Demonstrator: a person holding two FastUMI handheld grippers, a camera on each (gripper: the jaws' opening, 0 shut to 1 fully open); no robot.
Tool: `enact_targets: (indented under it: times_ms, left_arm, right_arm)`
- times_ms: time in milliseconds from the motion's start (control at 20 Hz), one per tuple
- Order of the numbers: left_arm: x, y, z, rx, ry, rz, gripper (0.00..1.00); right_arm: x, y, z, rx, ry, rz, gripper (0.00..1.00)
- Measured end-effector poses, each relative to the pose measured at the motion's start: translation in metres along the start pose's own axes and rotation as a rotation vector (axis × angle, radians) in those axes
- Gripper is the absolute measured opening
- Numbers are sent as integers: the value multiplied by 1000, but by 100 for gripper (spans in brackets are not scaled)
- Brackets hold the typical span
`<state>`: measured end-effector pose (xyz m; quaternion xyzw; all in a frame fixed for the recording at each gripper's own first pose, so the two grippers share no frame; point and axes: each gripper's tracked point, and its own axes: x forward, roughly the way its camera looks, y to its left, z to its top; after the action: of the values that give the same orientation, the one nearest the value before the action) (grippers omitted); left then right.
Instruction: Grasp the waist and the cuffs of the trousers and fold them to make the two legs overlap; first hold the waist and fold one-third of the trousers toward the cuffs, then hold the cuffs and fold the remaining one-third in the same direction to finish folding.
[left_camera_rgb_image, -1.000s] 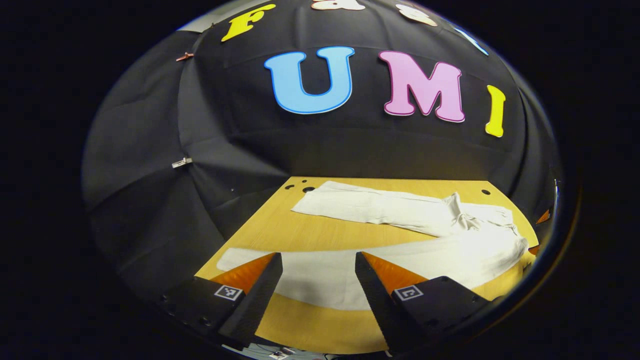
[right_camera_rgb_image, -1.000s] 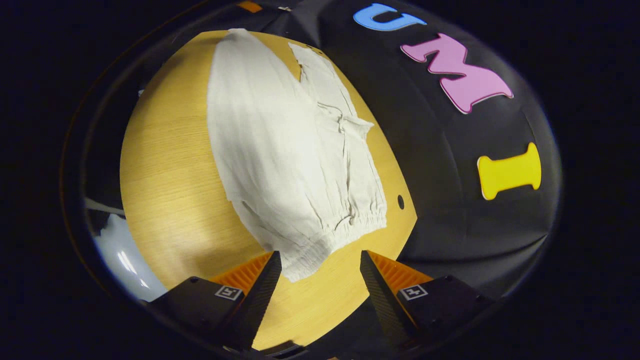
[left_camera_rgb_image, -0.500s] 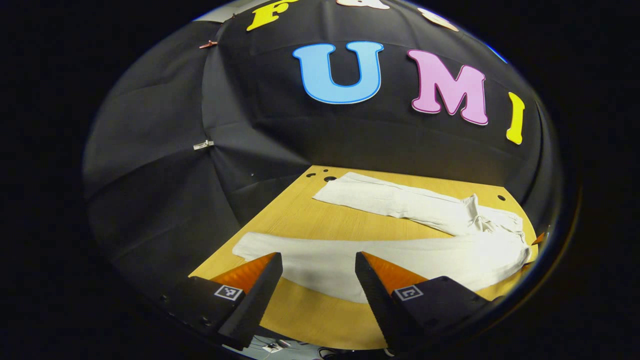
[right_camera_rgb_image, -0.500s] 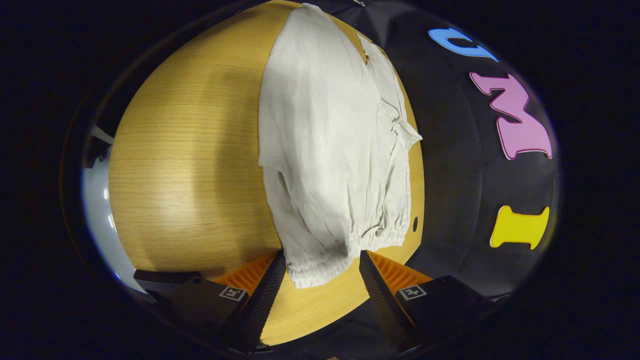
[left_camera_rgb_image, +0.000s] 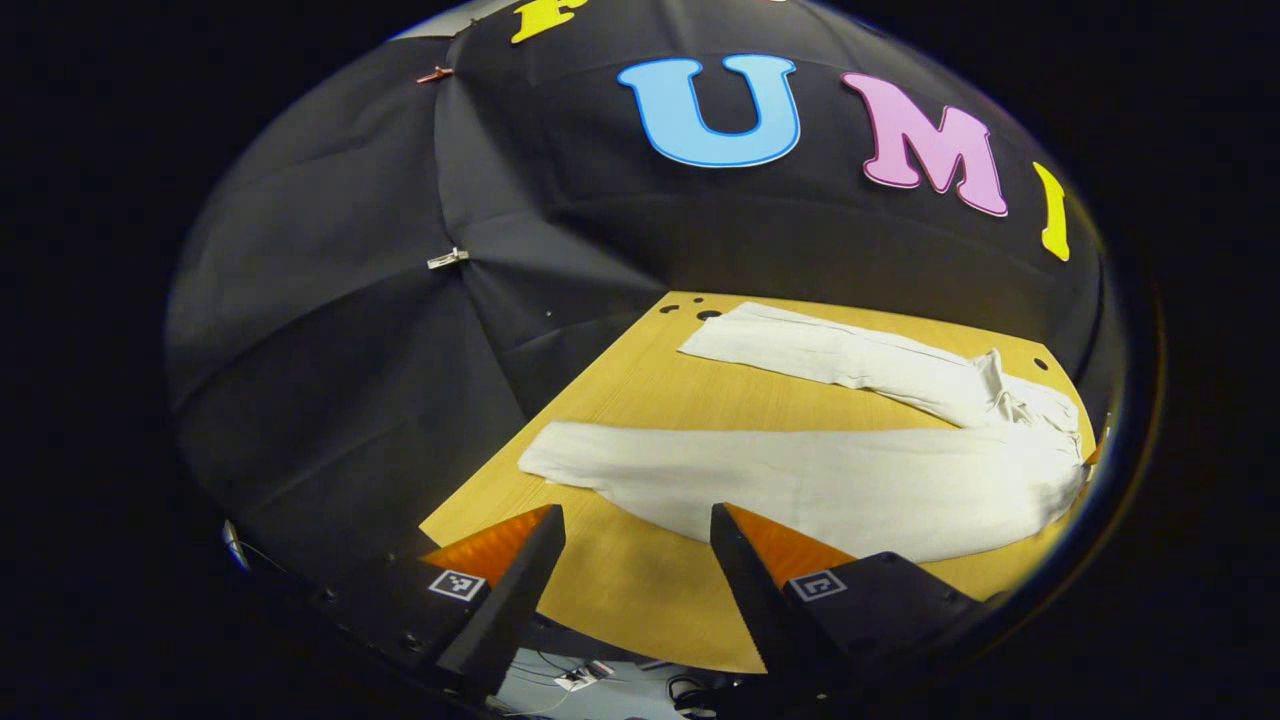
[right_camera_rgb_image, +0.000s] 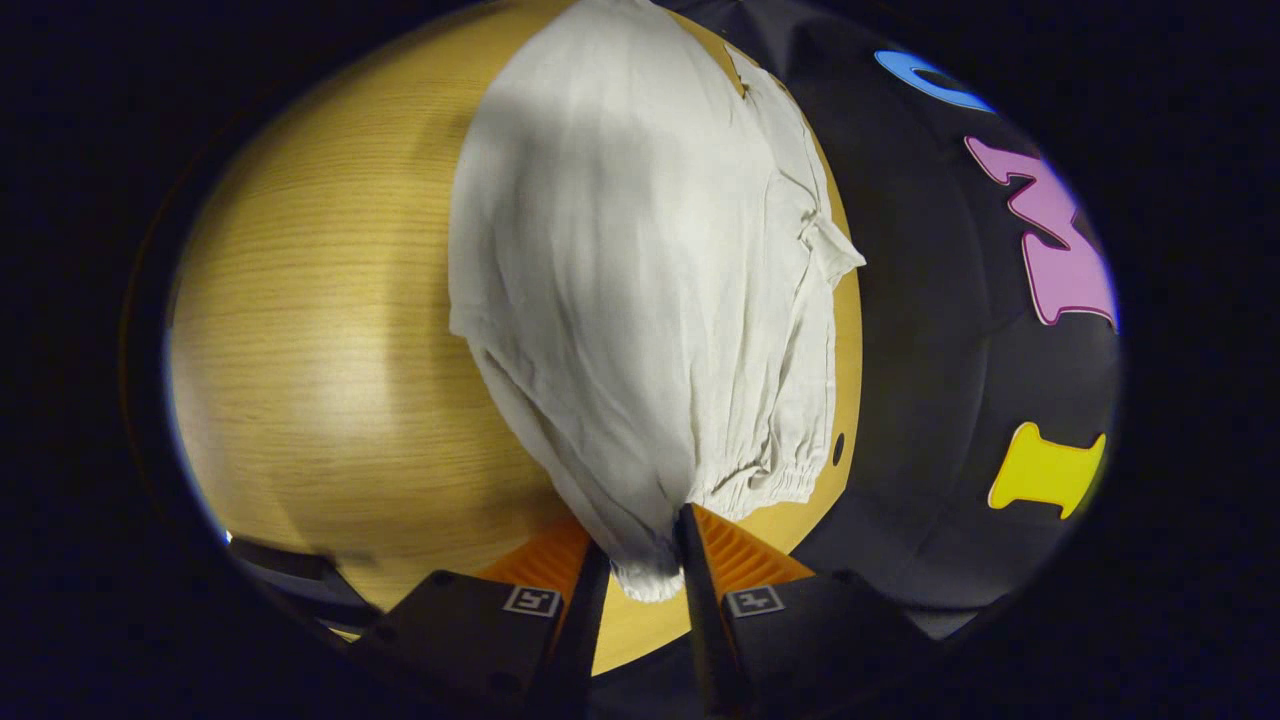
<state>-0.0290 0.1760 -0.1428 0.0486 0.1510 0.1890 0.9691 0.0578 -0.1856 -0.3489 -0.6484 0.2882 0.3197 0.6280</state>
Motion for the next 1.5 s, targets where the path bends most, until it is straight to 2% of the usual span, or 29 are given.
enact_targets:
  times_ms: [150,200,250,350,400,650,850,1050,1250,1350,1450,1500]
  left_arm:
    - [5,8,-7,26,-3,1,94]
    - [9,13,-8,73,-6,-7,96]
    - [15,20,-10,145,-10,-20,97]
    - [33,39,-16,358,-10,-44,98]
    - [47,53,-25,498,8,-57,97]
    - [108,97,-40,920,70,-116,96]
    - [146,118,-51,1320,98,-178,96]
    - [165,93,-49,1423,102,-266,92]
    - [190,77,-41,1628,110,-382,71]
    - [193,74,-42,1643,149,-414,60]
    - [193,70,-47,1615,196,-430,41]
    - [198,68,-48,1615,187,-419,17]
  right_arm:
    - [4,0,1,56,25,68,20]
    - [5,-1,1,73,16,91,20]
    - [4,-1,2,84,19,115,12]
    - [4,-1,3,60,8,146,12]
    - [4,0,4,28,1,153,12]
    - [3,-1,3,-37,0,146,12]
    - [4,-1,3,-87,6,143,12]
    - [5,-1,2,-93,1,141,12]
    - [6,-1,1,-101,1,137,12]
    - [6,-2,-1,-102,5,129,12]
    - [7,-2,-1,-106,8,120,12]
    - [7,-2,-2,-108,7,115,12]
